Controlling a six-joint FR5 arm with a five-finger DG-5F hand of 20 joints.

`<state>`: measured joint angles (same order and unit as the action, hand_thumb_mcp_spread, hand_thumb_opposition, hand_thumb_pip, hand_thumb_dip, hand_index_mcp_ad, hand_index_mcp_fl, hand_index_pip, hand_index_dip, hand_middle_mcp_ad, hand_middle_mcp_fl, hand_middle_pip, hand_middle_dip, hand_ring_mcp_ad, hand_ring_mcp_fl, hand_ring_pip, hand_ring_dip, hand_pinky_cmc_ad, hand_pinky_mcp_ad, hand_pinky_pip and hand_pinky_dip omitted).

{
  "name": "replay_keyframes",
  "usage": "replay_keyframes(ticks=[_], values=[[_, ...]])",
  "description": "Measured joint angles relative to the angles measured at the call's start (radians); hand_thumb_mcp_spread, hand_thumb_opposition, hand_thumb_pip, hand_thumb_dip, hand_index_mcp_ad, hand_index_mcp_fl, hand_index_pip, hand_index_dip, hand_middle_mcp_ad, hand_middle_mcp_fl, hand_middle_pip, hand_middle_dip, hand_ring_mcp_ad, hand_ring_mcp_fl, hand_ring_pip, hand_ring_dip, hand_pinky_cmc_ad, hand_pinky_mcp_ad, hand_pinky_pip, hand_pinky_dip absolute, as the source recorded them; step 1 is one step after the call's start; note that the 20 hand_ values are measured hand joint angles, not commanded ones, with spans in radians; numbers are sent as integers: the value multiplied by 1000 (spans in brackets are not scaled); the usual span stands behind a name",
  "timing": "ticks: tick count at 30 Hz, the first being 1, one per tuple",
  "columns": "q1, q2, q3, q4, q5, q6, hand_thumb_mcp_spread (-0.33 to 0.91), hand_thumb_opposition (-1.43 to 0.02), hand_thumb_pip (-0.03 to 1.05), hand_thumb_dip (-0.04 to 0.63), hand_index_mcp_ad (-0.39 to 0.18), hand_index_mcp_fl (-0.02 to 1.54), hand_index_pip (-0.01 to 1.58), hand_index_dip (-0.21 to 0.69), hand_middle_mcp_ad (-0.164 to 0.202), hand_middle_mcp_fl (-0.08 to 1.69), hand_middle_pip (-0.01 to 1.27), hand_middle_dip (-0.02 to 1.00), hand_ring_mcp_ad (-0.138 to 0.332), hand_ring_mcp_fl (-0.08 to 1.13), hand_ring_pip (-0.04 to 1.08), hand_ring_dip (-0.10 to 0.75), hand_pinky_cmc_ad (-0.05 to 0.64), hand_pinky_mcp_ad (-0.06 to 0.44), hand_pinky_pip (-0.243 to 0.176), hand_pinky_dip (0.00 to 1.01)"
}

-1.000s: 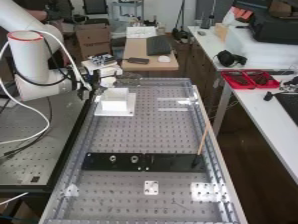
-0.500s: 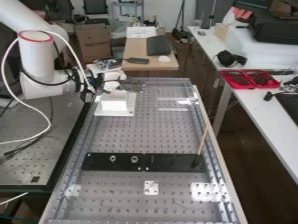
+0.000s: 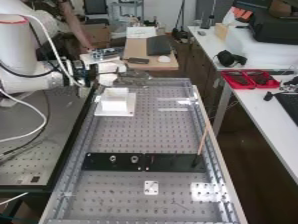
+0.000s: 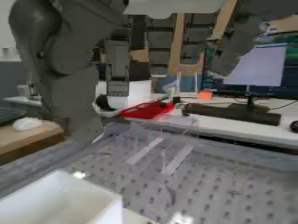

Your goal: Grab the smaller nut and place it in the white container

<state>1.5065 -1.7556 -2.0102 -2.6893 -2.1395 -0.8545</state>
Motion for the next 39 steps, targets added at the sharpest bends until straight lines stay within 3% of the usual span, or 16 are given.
replay_keyframes(ticks=[6, 8, 13, 17, 20, 23, 29, 39], values=[[-80, 56, 90, -55, 102, 18, 405, -819, 613, 239, -150, 5, 1108, 108, 72, 122, 126, 208, 126, 12, 106, 86, 332, 209, -16, 295], [-92, 62, 126, -77, 179, 16, 398, -819, 609, 236, -152, 0, 1075, 106, 68, 119, 126, 208, 120, 12, 106, 86, 332, 209, -16, 311], [-99, 50, 210, -127, 338, 21, 391, -822, 609, 236, -150, 3, 1014, 91, 72, 127, 126, 208, 124, 12, 110, 86, 333, 215, -26, 342], [-93, 24, 273, -158, 451, -12, 377, -805, 609, 236, -148, 5, 965, 89, 72, 131, 126, 208, 136, 10, 108, 86, 333, 213, -24, 360], [-92, 3, 327, -187, 510, -11, 377, -803, 602, 225, -148, 0, 962, 86, 72, 131, 126, 208, 138, 10, 108, 86, 333, 232, -45, 370], [-97, -16, 377, -216, 549, 27, 360, -791, 600, 220, -140, 0, 944, 86, 70, 129, 126, 208, 136, 10, 108, 86, 333, 236, -45, 380], [-114, -33, 410, -228, 566, 65, 363, -792, 600, 220, -127, 0, 934, 79, 73, 127, 122, 208, 138, 10, 112, 86, 333, 250, -49, 400], [-122, -51, 449, -274, 555, 73, 358, -789, 597, 206, -129, 0, 920, 72, 72, 131, 126, 208, 138, 10, 110, 86, 333, 250, -47, 396]])
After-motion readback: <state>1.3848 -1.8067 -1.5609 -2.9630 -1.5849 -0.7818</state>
